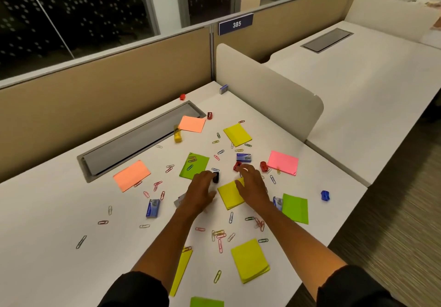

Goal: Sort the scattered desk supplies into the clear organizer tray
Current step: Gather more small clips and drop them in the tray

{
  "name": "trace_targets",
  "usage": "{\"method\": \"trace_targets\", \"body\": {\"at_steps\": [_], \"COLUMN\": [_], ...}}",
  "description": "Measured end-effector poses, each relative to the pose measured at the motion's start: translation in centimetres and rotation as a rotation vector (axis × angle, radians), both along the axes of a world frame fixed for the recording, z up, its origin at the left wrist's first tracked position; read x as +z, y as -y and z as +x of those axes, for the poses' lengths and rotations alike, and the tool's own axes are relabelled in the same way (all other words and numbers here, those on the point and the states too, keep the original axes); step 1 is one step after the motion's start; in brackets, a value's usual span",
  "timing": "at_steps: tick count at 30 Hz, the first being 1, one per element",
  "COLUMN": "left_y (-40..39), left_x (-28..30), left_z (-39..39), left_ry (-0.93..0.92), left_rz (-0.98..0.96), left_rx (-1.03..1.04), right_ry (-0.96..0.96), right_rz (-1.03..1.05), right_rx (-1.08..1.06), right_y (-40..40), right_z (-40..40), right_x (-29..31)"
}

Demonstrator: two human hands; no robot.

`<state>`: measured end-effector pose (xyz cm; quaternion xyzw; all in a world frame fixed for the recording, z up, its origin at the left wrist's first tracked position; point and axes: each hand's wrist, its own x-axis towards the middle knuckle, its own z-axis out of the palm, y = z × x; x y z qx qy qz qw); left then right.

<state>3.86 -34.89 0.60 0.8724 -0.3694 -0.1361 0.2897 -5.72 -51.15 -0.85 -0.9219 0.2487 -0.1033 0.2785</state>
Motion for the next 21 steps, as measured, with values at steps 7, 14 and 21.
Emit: {"method": "trace_targets", "body": {"at_steps": [7,14,21], "left_y": [2.2,2.9,2.7], "left_x": [-1.3,-2.0,-1.7], "left_z": [1.5,1.9,1.0], "left_ry": [0.046,0.081,0.086], "left_rz": [0.043,0.013,-0.031], "left_rx": [-0.032,-0.031,0.006], "right_ry": [-0.083,-0.043,0.016], "right_rz": [-0.095,-0.154,-0.088], "right_rx": [0.039,0.015,0.029], "right_y": [1.4,1.6,1.8], "right_z": [2.7,3.1,3.0], "right_x": [-1.0,-1.9,-2.2]}}
